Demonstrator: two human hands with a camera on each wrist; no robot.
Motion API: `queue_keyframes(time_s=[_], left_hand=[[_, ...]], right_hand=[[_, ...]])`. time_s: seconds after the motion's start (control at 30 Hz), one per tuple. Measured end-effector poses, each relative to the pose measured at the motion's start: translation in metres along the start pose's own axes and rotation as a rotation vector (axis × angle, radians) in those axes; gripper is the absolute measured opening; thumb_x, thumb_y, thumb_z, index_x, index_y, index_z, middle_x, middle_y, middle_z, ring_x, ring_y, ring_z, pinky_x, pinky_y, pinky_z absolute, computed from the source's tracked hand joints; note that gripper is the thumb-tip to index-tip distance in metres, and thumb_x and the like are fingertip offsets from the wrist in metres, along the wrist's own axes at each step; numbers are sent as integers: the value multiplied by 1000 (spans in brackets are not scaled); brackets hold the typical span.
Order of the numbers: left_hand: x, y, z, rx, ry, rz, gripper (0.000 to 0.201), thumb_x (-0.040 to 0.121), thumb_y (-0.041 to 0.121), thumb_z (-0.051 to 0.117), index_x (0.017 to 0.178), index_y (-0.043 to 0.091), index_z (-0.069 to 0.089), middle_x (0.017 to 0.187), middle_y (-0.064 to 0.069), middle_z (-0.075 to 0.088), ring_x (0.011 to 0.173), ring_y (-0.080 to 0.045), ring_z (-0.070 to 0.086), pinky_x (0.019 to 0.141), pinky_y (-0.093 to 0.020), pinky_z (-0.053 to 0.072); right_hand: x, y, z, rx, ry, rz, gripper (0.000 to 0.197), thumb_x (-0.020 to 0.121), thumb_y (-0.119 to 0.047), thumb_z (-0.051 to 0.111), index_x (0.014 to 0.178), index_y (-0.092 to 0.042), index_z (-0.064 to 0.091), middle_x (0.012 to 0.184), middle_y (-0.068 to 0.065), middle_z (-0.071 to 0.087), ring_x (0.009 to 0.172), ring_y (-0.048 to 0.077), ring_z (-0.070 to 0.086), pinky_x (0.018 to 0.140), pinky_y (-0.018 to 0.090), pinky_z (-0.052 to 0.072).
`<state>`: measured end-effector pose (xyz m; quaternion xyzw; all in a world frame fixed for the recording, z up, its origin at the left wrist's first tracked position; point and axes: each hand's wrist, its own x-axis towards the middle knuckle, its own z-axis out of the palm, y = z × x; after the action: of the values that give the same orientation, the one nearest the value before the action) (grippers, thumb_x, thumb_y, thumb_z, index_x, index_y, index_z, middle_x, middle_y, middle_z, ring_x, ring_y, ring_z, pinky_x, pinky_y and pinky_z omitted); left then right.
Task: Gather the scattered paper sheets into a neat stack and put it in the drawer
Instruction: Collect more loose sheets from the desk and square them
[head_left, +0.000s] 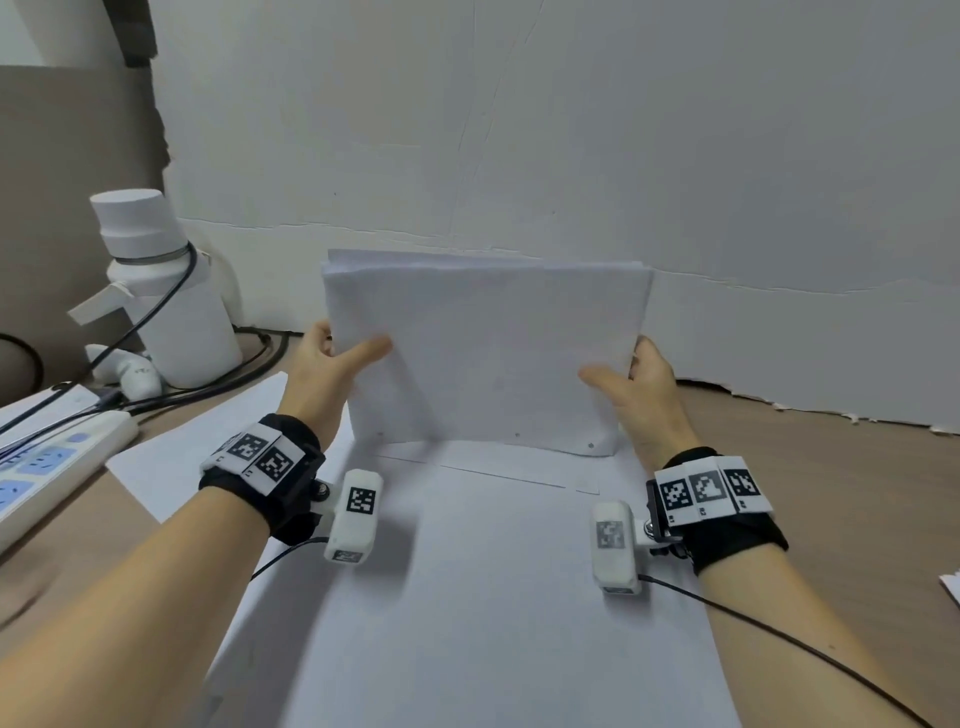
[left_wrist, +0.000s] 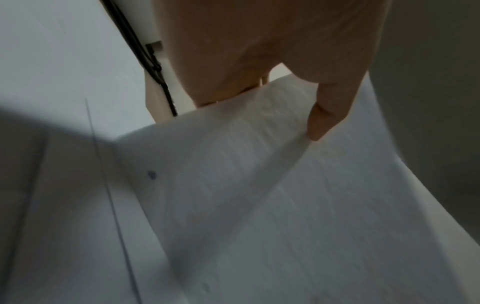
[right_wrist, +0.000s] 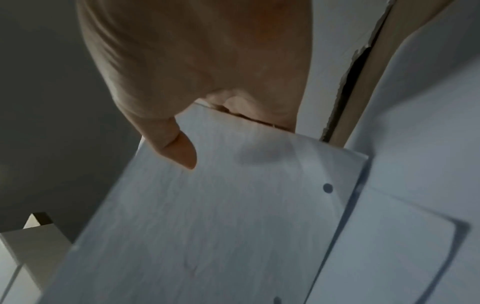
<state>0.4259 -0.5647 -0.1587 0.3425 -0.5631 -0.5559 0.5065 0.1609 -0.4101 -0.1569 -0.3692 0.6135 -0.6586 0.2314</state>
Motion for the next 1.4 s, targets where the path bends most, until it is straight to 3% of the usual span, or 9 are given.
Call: queue_keyframes(time_s=[0.17, 0.3, 0.43, 0.53, 0.7, 0.87, 1.13, 1.27, 1.4], left_hand=[[-4, 14, 1, 175, -37, 196, 78, 74, 23, 85, 141, 17, 46, 128, 0, 67, 117, -16, 66, 101, -43, 53], [3, 32, 3, 458, -26, 586, 112, 82, 8, 80, 161, 23, 2, 161, 23, 15, 149, 6, 18, 124, -27, 17], [7, 34, -2, 703, 10, 719, 66, 83, 14, 79, 144, 21, 53, 133, 2, 49, 119, 7, 47, 103, -38, 48], [8, 33, -8, 678, 52, 734, 45, 84, 16, 78, 126, 21, 66, 129, 1, 51, 113, -1, 54, 85, -38, 55], [5, 38, -7, 412, 30, 535, 68, 82, 20, 78, 140, 32, 45, 119, 0, 63, 93, -17, 66, 79, -32, 57], [13, 27, -13, -1, -61, 155, 91, 73, 30, 87, 148, 22, 36, 120, -10, 72, 110, -23, 70, 96, -43, 55], [1, -4, -5, -111, -142, -9, 47, 64, 20, 86, 108, 10, 74, 116, -13, 74, 108, -32, 70, 100, -49, 51], [2, -13, -7, -3, -128, -57, 44, 72, 10, 83, 114, 7, 71, 115, -10, 75, 107, -30, 71, 97, -46, 53], [3, -11, -1, 109, -64, -57, 33, 85, -1, 73, 117, 5, 69, 110, -6, 76, 105, -27, 72, 91, -37, 57]], right_hand=[[0, -3, -7, -40, -19, -37, 23, 85, -2, 65, 104, -14, 65, 102, 0, 72, 96, 16, 68, 83, 33, 56], [2, -2, -5, -48, -1, -59, 24, 83, -2, 65, 104, -15, 65, 102, 1, 73, 96, 19, 69, 81, 34, 56], [1, -2, -6, -39, -6, -48, 21, 84, -3, 64, 103, -13, 66, 101, 4, 74, 93, 19, 70, 79, 34, 56], [0, -4, -6, -25, -10, -45, 17, 85, -3, 64, 101, -8, 66, 99, 7, 74, 87, 18, 69, 75, 35, 56], [-1, -5, -3, 10, -17, -51, 19, 86, 0, 64, 96, -16, 68, 91, -5, 74, 78, 6, 69, 65, 19, 53], [-4, -6, 0, 29, -46, -42, 20, 86, 2, 63, 93, -15, 70, 87, -5, 73, 77, 5, 68, 65, 16, 53], [-3, -7, 3, 56, 3, -22, 19, 85, 0, 62, 96, -14, 67, 89, -2, 72, 76, 9, 68, 64, 20, 55], [-2, -2, 4, 24, 30, -3, 26, 83, -1, 64, 108, -9, 63, 100, 4, 73, 86, 14, 69, 70, 24, 54], [-5, -6, 4, -95, -16, -5, 7, 87, -4, 61, 86, -7, 66, 77, 4, 67, 69, 17, 61, 66, 31, 49]])
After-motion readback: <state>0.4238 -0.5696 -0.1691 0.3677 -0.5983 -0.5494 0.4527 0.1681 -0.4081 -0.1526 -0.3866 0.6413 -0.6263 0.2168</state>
